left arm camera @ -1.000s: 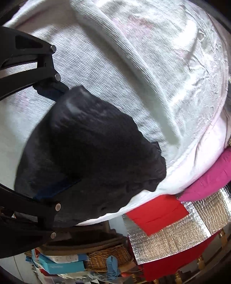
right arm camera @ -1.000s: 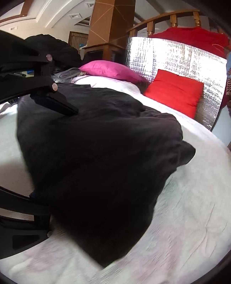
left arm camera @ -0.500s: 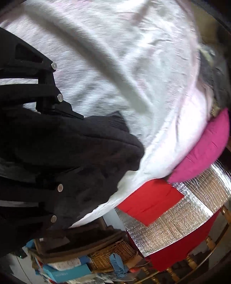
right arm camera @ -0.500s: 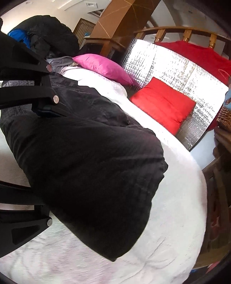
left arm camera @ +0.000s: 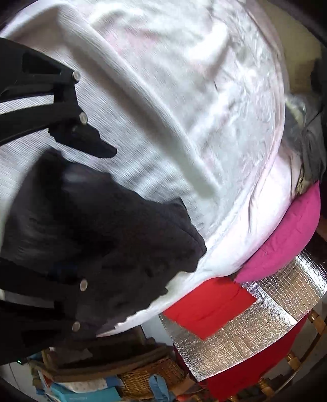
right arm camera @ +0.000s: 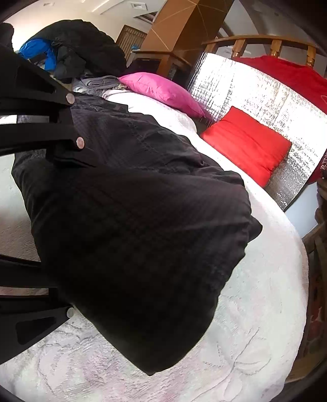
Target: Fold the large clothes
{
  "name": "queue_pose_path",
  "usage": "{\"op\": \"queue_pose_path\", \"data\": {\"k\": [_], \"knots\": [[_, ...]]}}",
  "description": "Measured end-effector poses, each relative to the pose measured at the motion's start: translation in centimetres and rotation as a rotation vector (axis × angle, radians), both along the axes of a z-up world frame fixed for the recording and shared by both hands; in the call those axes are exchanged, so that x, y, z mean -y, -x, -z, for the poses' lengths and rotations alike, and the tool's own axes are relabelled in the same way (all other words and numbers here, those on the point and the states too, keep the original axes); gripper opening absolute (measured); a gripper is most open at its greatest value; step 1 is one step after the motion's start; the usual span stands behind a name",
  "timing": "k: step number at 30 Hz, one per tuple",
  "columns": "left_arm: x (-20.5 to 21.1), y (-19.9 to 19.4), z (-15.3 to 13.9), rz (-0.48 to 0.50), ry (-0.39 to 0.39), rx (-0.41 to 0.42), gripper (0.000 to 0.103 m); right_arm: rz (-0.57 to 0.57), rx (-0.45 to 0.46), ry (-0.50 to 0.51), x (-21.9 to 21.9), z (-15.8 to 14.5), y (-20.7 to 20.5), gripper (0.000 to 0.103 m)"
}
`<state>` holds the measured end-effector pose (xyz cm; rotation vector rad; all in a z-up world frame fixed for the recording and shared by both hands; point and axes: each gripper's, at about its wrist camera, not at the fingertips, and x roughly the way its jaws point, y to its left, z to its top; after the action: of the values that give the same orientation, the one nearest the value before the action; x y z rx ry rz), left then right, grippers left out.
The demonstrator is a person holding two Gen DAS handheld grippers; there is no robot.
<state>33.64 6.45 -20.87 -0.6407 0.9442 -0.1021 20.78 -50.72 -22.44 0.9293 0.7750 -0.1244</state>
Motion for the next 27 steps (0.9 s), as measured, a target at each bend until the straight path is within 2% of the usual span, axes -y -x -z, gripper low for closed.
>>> {"op": "queue_pose_path", "data": {"k": [1, 3, 6, 8, 11, 13, 15, 16, 18, 20, 25, 27], "knots": [[-0.4, 1.1, 0.0, 0.006, -0.004, 0.0, 0.074, 0.003, 0.0, 0.0, -0.1, 0.0, -0.1, 0.048], [-0.7, 2.6, -0.1, 0.004, 0.005, -0.014, 0.082, 0.009, 0.001, 0.0, -0.2, 0.0, -0.2, 0.048], [-0.5, 3.0, 0.5, 0.049, 0.094, -0.018, 0.084, 0.018, 0.002, -0.006, -0.2, 0.1, -0.1, 0.049], [-0.5, 2.1, 1.5, 0.05, 0.113, -0.036, 0.084, 0.021, 0.004, 0.003, -0.3, 0.1, 0.0, 0.049], [-1.0, 1.0, 3.2, 0.006, 0.219, -0.042, 0.082, 0.023, 0.006, 0.015, -0.3, 0.2, 0.2, 0.049], [-0.9, 0.0, 3.7, -0.002, 0.245, -0.037, 0.07, 0.023, 0.008, 0.018, -0.5, 0.1, 0.2, 0.049], [-0.3, -0.7, 4.0, 0.009, 0.234, -0.031, 0.056, 0.023, 0.009, 0.022, -0.6, 0.0, 0.2, 0.049], [0.1, -0.9, 3.8, 0.015, 0.229, -0.012, 0.053, 0.022, 0.008, 0.025, -0.6, 0.0, 0.2, 0.049], [0.5, -1.1, 3.3, 0.035, 0.205, 0.025, 0.04, 0.02, 0.01, 0.034, -0.8, -0.1, 0.1, 0.048], [1.0, -1.6, 2.4, 0.059, 0.183, 0.065, 0.033, 0.014, 0.017, 0.042, -1.1, -0.4, 0.2, 0.046], [-0.3, -2.5, -0.5, 0.064, 0.125, 0.167, 0.029, -0.04, 0.094, 0.082, -3.2, -2.5, 1.1, 0.043], [-0.1, -3.2, -0.1, 0.073, 0.089, 0.123, 0.031, -0.052, 0.078, 0.108, -4.0, -2.3, 1.0, 0.043]]}}
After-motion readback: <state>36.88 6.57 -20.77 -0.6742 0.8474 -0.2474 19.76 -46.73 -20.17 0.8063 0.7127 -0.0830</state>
